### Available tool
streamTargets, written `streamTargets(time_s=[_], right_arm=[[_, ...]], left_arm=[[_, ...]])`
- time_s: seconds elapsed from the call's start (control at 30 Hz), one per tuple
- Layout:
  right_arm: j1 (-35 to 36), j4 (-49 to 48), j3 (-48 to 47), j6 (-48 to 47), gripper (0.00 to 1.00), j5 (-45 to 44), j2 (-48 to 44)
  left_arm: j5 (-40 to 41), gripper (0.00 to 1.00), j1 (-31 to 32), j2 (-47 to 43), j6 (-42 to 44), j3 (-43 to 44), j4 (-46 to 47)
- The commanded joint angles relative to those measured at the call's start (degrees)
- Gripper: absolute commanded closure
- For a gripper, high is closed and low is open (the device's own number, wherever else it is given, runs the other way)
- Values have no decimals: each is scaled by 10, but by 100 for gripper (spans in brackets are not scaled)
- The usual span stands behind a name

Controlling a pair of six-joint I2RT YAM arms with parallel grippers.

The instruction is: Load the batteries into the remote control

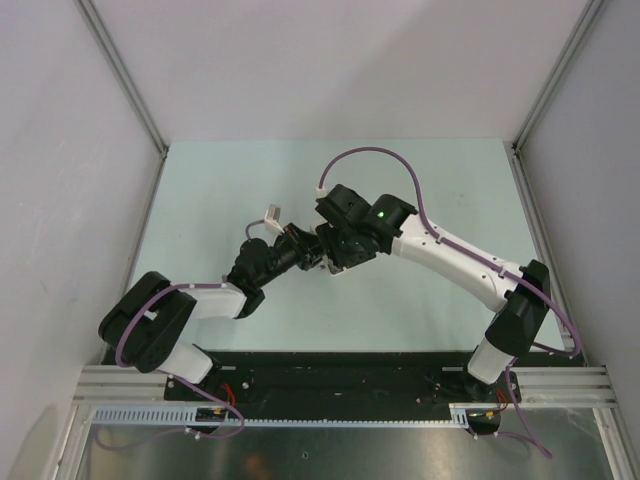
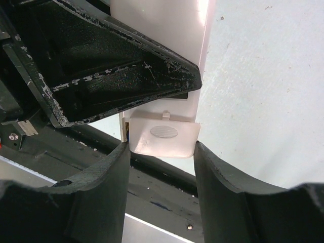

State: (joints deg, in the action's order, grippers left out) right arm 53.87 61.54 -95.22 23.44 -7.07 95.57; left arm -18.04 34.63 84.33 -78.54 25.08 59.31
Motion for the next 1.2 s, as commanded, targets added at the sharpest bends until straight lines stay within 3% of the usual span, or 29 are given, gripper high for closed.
streamTargets(time_s=[0.0, 0.53, 1.17], right_arm=[[0, 5, -16, -5, 96, 4, 8], [9, 10, -30, -2, 92, 13, 13], [1, 18, -37, -9, 79, -6, 16]], left_arm=[[-13, 100, 4, -8, -24, 4, 60], [-16, 100, 5, -1, -33, 3, 76], [-23, 100, 4, 6, -44, 5, 80]])
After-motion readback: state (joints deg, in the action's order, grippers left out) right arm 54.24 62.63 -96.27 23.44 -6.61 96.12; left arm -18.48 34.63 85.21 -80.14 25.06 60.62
